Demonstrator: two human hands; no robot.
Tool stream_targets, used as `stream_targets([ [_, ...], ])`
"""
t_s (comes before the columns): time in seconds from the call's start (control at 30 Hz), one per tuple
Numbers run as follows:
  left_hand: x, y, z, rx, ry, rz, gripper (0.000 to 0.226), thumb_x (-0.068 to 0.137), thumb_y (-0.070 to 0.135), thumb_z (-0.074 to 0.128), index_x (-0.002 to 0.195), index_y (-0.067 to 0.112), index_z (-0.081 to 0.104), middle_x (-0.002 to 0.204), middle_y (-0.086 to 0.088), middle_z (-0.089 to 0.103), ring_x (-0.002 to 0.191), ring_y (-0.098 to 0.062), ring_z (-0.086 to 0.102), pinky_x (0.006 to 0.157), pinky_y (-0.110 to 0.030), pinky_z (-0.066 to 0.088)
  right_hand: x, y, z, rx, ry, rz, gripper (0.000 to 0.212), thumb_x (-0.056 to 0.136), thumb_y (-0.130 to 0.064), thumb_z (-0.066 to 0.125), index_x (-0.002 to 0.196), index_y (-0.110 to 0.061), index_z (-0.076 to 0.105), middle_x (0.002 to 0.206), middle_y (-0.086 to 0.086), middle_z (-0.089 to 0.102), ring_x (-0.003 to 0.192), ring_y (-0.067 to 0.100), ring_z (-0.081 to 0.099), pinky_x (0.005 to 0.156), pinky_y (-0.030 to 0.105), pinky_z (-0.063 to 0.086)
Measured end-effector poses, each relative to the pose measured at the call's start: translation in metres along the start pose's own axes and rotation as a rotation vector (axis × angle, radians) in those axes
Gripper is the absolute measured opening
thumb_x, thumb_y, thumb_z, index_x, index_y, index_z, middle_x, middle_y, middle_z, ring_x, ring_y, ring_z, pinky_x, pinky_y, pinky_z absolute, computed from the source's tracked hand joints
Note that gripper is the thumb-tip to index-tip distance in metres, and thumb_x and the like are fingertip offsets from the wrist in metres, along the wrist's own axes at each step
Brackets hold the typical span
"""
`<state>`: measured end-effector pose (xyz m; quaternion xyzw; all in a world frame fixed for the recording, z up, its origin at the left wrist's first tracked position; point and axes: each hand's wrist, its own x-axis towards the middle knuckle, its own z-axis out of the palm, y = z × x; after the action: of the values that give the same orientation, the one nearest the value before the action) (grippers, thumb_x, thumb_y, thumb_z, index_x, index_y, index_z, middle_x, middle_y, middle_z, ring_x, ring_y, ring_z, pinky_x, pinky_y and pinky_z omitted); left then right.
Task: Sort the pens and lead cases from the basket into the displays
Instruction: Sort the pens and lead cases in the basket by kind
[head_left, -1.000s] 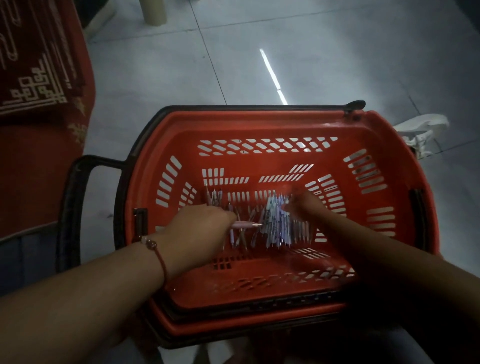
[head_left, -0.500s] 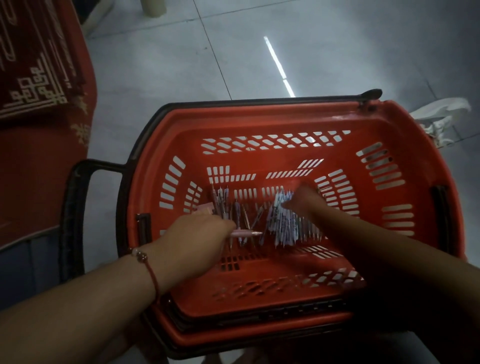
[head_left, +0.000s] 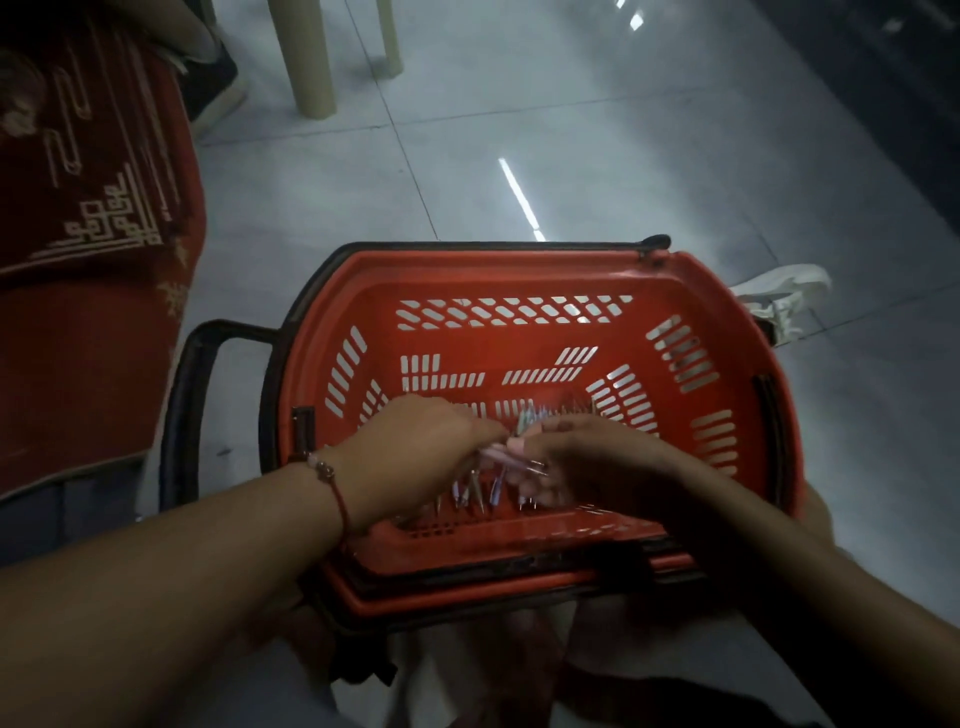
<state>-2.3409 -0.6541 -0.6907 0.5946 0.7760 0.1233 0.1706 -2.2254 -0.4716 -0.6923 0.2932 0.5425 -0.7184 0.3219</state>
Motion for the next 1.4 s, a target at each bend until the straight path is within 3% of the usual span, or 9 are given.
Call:
stream_targets([
  [0.23, 0.001, 0.008, -0.016, 0.109, 0.127, 0.043, 0.03, 0.098, 0.033, 0.046, 0.124, 0.029, 0.06, 0.097, 0.007, 0.067, 0.084, -0.011, 0.061, 0.067, -0.021, 0.042, -0.041, 0.003, -0.003, 0.186, 0.183, -0.086, 0.013, 0.078, -0.012, 0.071, 0.087, -0.01, 0.063, 0.076, 0.005, 0.064, 0.067, 0.012, 0.057, 0.062, 0.022, 0.044],
  [0.5, -0.008, -0.002, -0.012, 0.077, 0.032, -0.181, 0.027, 0.102, 0.038, 0.041, 0.118, 0.027, 0.059, 0.098, 0.008, 0.065, 0.084, -0.008, 0.06, 0.066, -0.022, 0.047, -0.067, 0.015, -0.045, 0.392, 0.27, -0.018, 0.028, 0.092, -0.011, 0.053, 0.119, -0.006, 0.061, 0.083, 0.005, 0.068, 0.072, 0.013, 0.064, 0.064, 0.022, 0.052],
  [0.67, -0.006, -0.003, -0.003, 0.075, -0.045, -0.195, 0.023, 0.101, 0.041, 0.042, 0.11, 0.03, 0.059, 0.086, 0.011, 0.061, 0.073, -0.003, 0.054, 0.056, -0.018, 0.038, -0.035, 0.023, -0.072, 0.095, 0.363, 0.133, 0.025, 0.095, -0.013, 0.058, 0.115, 0.0, 0.065, 0.105, 0.015, 0.071, 0.087, 0.021, 0.066, 0.077, 0.031, 0.055],
  [0.8, -0.002, -0.005, 0.006, 0.071, -0.091, -0.198, 0.022, 0.101, 0.041, 0.043, 0.112, 0.032, 0.059, 0.087, 0.012, 0.061, 0.072, -0.001, 0.054, 0.057, -0.017, 0.039, 0.02, 0.028, -0.092, -0.34, 0.62, 0.245, 0.02, 0.092, -0.013, 0.065, 0.105, 0.002, 0.066, 0.085, 0.011, 0.065, 0.067, 0.016, 0.06, 0.053, 0.023, 0.05],
  [1.0, -0.007, -0.013, 0.016, -0.002, -0.149, -0.189, 0.021, 0.097, 0.045, 0.049, 0.115, 0.037, 0.058, 0.096, 0.015, 0.062, 0.078, 0.001, 0.054, 0.063, -0.017, 0.036, 0.079, 0.047, -0.117, -0.86, 0.624, 0.494, 0.016, 0.09, -0.003, 0.061, 0.075, -0.004, 0.056, 0.072, 0.008, 0.059, 0.054, 0.017, 0.056, 0.032, 0.018, 0.038],
  [1.07, -0.012, -0.017, 0.02, -0.006, -0.158, -0.206, 0.025, 0.095, 0.052, 0.049, 0.115, 0.039, 0.058, 0.102, 0.015, 0.061, 0.079, 0.001, 0.05, 0.063, -0.018, 0.036, 0.087, 0.053, -0.124, -0.922, 0.591, 0.485, 0.008, 0.093, -0.007, 0.058, 0.088, -0.001, 0.061, 0.084, 0.009, 0.062, 0.067, 0.021, 0.057, 0.041, 0.022, 0.041],
  [1.13, -0.015, -0.019, 0.023, -0.009, -0.189, -0.231, 0.026, 0.095, 0.056, 0.047, 0.112, 0.039, 0.056, 0.105, 0.016, 0.061, 0.081, 0.001, 0.049, 0.063, -0.019, 0.035, 0.098, 0.058, -0.131, -0.947, 0.565, 0.445, 0.023, 0.095, -0.013, 0.056, 0.114, -0.001, 0.064, 0.104, 0.014, 0.064, 0.082, 0.024, 0.059, 0.056, 0.023, 0.043],
  [1.23, -0.016, -0.02, 0.028, -0.023, -0.229, -0.252, 0.027, 0.097, 0.057, 0.038, 0.109, 0.039, 0.055, 0.099, 0.016, 0.062, 0.082, -0.001, 0.054, 0.06, -0.02, 0.033, 0.108, 0.059, -0.129, -0.943, 0.509, 0.549, 0.03, 0.097, -0.019, 0.059, 0.123, -0.003, 0.06, 0.103, 0.01, 0.063, 0.086, 0.02, 0.062, 0.07, 0.026, 0.052],
  [1.4, -0.012, -0.02, 0.025, 0.021, -0.2, -0.26, 0.028, 0.1, 0.049, 0.036, 0.102, 0.033, 0.059, 0.092, 0.014, 0.06, 0.072, -0.004, 0.048, 0.057, -0.022, 0.033, 0.115, 0.053, -0.123, -0.903, 0.502, 0.426, 0.031, 0.096, -0.026, 0.059, 0.118, -0.004, 0.064, 0.084, 0.003, 0.057, 0.07, 0.015, 0.054, 0.055, 0.022, 0.041],
])
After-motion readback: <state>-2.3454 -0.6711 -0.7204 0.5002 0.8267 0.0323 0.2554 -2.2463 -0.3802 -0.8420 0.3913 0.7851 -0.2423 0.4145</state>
